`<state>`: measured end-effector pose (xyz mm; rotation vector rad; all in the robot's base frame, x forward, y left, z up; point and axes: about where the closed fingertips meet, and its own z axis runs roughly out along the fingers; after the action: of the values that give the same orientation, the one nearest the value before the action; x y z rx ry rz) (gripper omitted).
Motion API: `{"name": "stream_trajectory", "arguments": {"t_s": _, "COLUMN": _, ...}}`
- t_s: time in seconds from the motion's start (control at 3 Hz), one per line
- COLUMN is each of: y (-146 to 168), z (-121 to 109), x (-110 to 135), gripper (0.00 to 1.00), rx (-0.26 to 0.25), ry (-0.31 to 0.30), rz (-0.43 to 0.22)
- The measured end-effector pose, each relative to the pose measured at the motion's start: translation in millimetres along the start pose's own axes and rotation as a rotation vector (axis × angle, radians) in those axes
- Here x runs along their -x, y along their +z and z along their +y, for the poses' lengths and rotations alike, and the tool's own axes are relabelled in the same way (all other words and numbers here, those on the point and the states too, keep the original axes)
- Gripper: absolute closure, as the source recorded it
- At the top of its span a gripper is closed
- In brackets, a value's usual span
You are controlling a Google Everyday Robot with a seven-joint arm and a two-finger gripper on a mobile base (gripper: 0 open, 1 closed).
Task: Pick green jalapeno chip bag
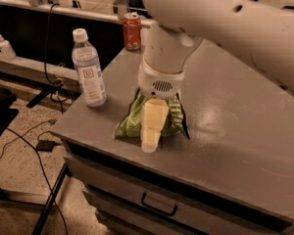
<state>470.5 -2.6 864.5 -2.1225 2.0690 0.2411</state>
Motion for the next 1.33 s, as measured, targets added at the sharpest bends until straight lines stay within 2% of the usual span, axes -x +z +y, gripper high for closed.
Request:
{"name": "stream_trajectory", "arguments": {"t_s": 0.33, "y": 4.4, "z": 0.9, "x": 0.2, "gripper": 0.11, "rx": -0.002, "ry": 0.0, "rz": 0.003}}
{"name": "stream_trajectory", "arguments": {"t_s": 1.33, "y": 2.3, "z": 1.8, "x": 1.8, "gripper": 0.82, "rx": -0.013, "ry": -0.003, "rz": 0.001}}
